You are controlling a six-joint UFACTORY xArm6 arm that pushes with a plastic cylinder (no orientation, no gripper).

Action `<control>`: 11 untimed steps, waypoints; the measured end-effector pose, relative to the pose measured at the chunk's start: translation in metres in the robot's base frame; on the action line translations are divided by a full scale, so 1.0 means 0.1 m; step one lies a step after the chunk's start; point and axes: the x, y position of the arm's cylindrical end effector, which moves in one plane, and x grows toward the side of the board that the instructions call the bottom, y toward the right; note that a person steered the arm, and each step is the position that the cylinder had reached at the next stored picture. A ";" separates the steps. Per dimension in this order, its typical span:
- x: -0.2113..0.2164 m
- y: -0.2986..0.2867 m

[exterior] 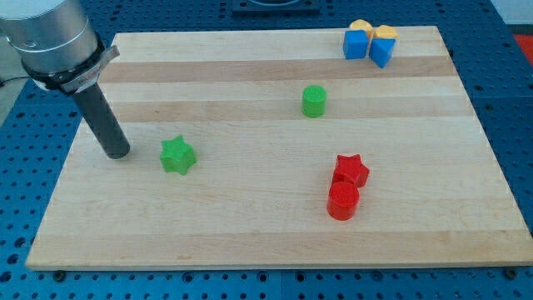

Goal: Move the green star slightly towards the bottom left of the board

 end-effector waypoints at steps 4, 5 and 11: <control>-0.34 0.43; -0.49 0.86; 0.16 1.95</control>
